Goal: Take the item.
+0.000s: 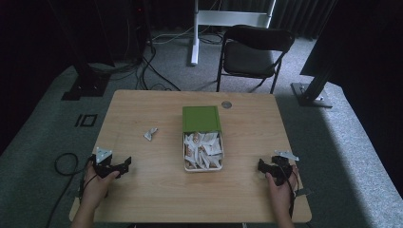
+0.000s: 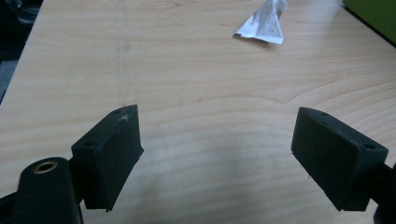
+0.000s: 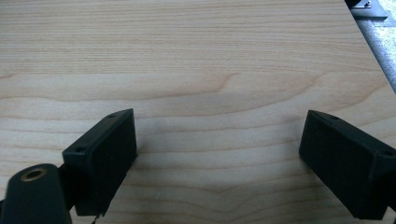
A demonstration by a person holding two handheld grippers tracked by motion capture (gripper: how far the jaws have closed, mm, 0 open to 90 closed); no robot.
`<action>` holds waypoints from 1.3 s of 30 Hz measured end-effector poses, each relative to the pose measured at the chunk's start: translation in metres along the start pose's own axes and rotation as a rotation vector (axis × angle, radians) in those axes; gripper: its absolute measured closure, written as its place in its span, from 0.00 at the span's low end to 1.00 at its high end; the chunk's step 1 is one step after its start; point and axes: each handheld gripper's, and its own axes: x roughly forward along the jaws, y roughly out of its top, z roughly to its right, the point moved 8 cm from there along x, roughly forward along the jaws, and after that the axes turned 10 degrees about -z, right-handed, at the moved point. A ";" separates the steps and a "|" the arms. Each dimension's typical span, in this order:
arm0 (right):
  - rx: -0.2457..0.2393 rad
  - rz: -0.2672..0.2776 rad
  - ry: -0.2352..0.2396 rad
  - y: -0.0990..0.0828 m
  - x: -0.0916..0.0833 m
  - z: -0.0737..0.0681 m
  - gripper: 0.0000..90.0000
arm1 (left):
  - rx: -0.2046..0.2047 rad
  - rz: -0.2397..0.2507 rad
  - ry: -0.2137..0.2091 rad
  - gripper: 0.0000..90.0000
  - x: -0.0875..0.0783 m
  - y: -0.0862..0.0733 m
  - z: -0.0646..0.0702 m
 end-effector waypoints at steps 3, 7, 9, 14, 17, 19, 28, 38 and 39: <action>0.000 0.000 0.000 0.000 0.000 0.000 0.12 | 0.003 -0.020 0.010 0.19 -0.004 -0.009 -0.005; 0.000 0.000 0.000 0.000 0.000 0.000 0.12 | 0.002 -0.013 0.019 0.19 -0.009 -0.016 -0.007; 0.000 0.000 0.000 0.000 0.000 0.000 0.12 | -0.012 -0.005 0.020 0.19 -0.012 -0.019 -0.009; -0.001 0.001 0.000 0.000 0.000 0.000 0.12 | -0.015 -0.011 0.029 0.19 -0.017 -0.028 -0.012; 0.000 0.000 0.000 0.000 0.000 0.000 0.12 | -0.008 -0.026 0.036 0.19 -0.021 -0.034 -0.014; 0.000 0.000 0.000 0.000 0.000 0.000 0.12 | -0.001 -0.033 0.046 0.19 -0.023 -0.037 -0.016; 0.000 0.000 0.000 0.000 0.000 0.000 0.12 | -0.015 -0.066 0.063 0.18 -0.030 -0.048 -0.023; 0.000 0.000 0.000 0.000 0.000 0.000 0.12 | -0.077 -0.126 0.110 0.16 -0.031 -0.057 -0.034; 0.000 0.000 0.000 0.000 0.000 0.000 0.12 | -0.077 -0.128 0.114 0.16 -0.031 -0.056 -0.035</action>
